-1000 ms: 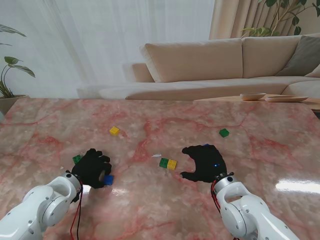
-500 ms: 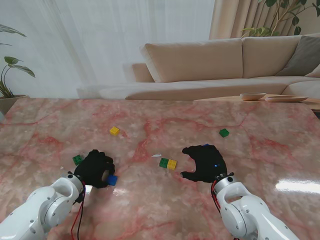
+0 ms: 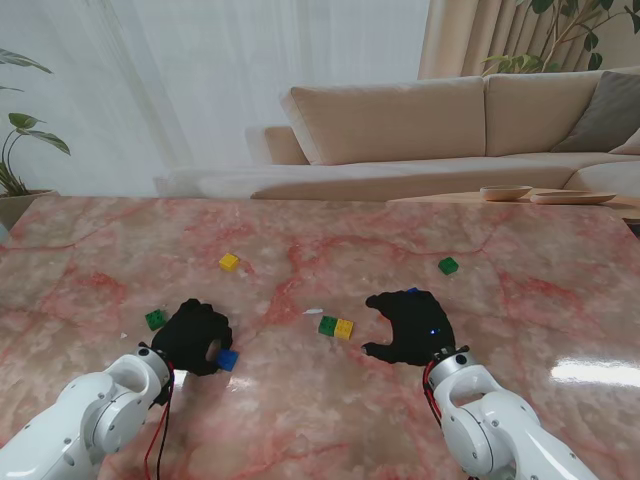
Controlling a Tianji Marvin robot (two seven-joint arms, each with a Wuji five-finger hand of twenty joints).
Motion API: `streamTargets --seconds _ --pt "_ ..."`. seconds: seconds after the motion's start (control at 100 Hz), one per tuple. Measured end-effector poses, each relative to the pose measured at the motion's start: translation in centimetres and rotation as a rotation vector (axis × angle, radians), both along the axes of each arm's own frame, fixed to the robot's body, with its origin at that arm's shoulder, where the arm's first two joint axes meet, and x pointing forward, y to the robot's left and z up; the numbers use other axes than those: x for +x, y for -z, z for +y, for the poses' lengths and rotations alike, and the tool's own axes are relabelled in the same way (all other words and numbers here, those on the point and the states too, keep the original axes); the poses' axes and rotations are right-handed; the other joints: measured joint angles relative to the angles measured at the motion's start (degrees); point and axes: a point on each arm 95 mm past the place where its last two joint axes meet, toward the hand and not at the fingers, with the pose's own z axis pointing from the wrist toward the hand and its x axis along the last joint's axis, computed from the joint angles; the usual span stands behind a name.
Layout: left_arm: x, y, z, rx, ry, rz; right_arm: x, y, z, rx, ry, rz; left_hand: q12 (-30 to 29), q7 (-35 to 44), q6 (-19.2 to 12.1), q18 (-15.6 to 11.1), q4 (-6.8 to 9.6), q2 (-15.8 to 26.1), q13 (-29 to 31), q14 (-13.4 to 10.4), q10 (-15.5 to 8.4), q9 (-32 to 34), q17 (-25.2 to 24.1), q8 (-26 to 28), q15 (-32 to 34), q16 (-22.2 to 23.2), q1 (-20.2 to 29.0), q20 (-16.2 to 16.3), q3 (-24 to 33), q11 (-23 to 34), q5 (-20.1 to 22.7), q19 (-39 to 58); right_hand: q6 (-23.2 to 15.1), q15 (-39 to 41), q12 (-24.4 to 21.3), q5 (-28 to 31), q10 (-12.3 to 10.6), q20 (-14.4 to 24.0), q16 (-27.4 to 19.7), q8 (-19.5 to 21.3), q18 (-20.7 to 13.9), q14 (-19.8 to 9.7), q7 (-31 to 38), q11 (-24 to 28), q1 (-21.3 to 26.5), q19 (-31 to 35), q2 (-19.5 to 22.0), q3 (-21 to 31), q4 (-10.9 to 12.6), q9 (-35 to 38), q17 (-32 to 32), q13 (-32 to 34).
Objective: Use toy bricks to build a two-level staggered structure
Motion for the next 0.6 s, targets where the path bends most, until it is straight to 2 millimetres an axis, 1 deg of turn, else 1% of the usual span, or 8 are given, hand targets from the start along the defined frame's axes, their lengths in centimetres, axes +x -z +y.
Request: streamTargets --seconds 0.03,0.13,0.31,0.4,0.6 --pt "0.0 0.0 0.0 -0.002 -0.001 0.0 0.0 0.0 0.0 0.0 0.0 0.0 0.0 0.0 0.0 0.0 0.0 0.0 1.1 0.0 0.0 0.0 0.0 -0.1 0.8 0.0 0.0 0.0 0.0 0.0 0.1 0.0 0.0 0.0 0.0 0.0 0.0 0.0 0.0 0.0 0.0 0.0 0.0 0.0 0.0 0.0 0.0 0.0 0.0 0.0 0.0 0.0" --pt "0.0 0.0 0.0 -0.016 -0.005 0.001 0.0 0.0 0.0 -0.001 0.001 0.001 0.0 0.0 0.0 0.0 0.0 0.0 1.1 0.0 0.0 0.0 0.0 -0.8 0.8 0.0 0.0 0.0 -1.0 0.0 0.7 0.0 0.0 0.0 0.0 0.0 0.0 0.0 0.0 0.0 0.0 0.0 0.0 0.0 0.0 0.0 0.0 0.0 0.0 0.0 0.0 0.0" --pt "0.1 -0.1 -0.2 -0.025 -0.011 -0.009 0.0 0.1 0.0 -0.001 0.001 0.001 0.6 0.0 0.0 0.0 0.0 0.0 1.1 0.0 0.0 0.0 0.0 -0.9 0.8 0.0 -0.1 0.0 -1.1 0.4 0.8 0.0 -0.1 0.0 0.0 0.0 0.0 0.0 0.0 0.0 0.0 0.0 0.0 0.0 0.0 0.0 0.0 0.2 0.0 0.0 0.0 0.0" --pt "0.3 -0.1 -0.5 -0.029 -0.012 -0.012 0.0 0.1 0.0 -0.001 0.001 0.002 0.7 0.0 0.0 0.0 0.0 0.0 1.1 0.0 0.0 1.5 0.0 -0.9 0.8 0.0 -0.1 0.0 -1.1 0.5 0.8 0.0 -0.3 0.0 0.0 0.0 0.0 0.0 0.0 0.0 0.0 0.0 0.0 0.0 0.0 0.0 0.0 0.6 0.0 0.0 0.0 0.0" --pt "1.1 -0.4 -1.5 -0.039 -0.017 -0.019 0.0 0.1 -0.1 -0.002 0.002 0.0 0.8 0.0 0.0 0.0 0.0 0.0 1.1 0.0 0.0 1.5 0.0 -0.9 0.8 0.0 -0.1 0.0 -1.1 0.5 0.8 0.6 -0.3 0.0 0.0 0.2 0.0 0.0 0.0 0.0 0.0 0.0 0.0 0.0 0.0 0.0 0.0 0.6 0.0 0.0 0.0 0.0"
